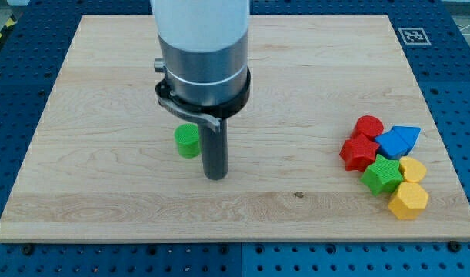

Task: Push the green circle closer to the red star

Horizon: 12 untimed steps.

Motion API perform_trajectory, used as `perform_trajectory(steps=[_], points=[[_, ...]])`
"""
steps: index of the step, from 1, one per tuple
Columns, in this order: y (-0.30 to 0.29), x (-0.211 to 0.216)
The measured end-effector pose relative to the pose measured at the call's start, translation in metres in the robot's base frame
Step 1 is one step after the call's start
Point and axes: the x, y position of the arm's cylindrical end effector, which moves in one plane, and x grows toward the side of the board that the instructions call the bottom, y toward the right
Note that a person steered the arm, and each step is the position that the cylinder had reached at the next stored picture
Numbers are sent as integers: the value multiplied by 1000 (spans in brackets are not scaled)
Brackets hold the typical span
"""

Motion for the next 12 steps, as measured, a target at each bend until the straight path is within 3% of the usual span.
perform_trajectory(steps=[2,3,4,5,8,9,11,12], points=[[-77,7],[-82,-36],[-66,-76],[-62,-77],[52,-33],[66,-36],[17,-76],[-2,-63]])
